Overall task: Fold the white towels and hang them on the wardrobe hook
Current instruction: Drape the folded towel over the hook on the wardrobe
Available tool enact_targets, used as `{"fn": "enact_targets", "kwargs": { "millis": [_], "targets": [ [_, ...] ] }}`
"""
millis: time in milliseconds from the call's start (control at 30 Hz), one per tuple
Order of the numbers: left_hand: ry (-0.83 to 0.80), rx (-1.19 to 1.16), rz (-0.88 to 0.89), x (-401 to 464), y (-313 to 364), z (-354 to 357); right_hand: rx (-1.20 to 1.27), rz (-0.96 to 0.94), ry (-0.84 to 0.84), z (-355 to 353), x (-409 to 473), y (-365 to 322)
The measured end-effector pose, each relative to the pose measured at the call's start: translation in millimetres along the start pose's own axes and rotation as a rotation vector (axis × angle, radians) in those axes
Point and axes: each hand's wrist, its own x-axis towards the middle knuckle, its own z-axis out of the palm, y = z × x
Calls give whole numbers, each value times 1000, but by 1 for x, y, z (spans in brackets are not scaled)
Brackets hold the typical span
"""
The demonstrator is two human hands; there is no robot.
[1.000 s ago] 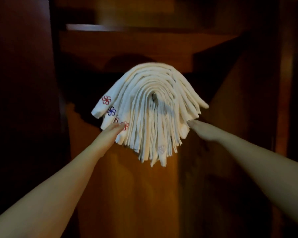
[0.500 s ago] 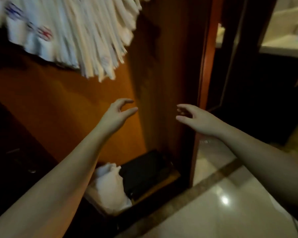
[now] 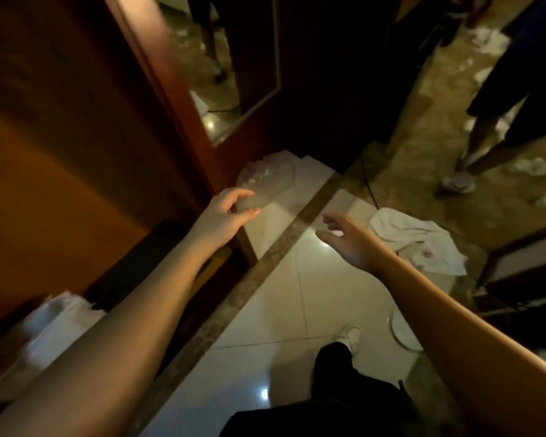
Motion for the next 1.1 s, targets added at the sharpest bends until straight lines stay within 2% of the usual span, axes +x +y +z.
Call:
{"fn": "enact_targets", "kwargs": {
  "millis": [200, 433, 767, 967, 1100],
  "targets": [
    [-233, 30, -76, 113, 52, 122, 19, 222, -56, -69, 49, 117],
    [-401, 90, -103, 231, 90, 234, 53, 515, -72, -135, 90, 229],
    [-679, 217, -196, 403, 92, 377, 254, 837, -51, -170, 200, 360],
    [-811, 278, -242, 514, 82, 458, 473, 1093, 41, -172, 271, 437],
    [-896, 341, -295, 582, 53, 519, 588, 1125, 61, -155, 328, 491]
  ]
}}
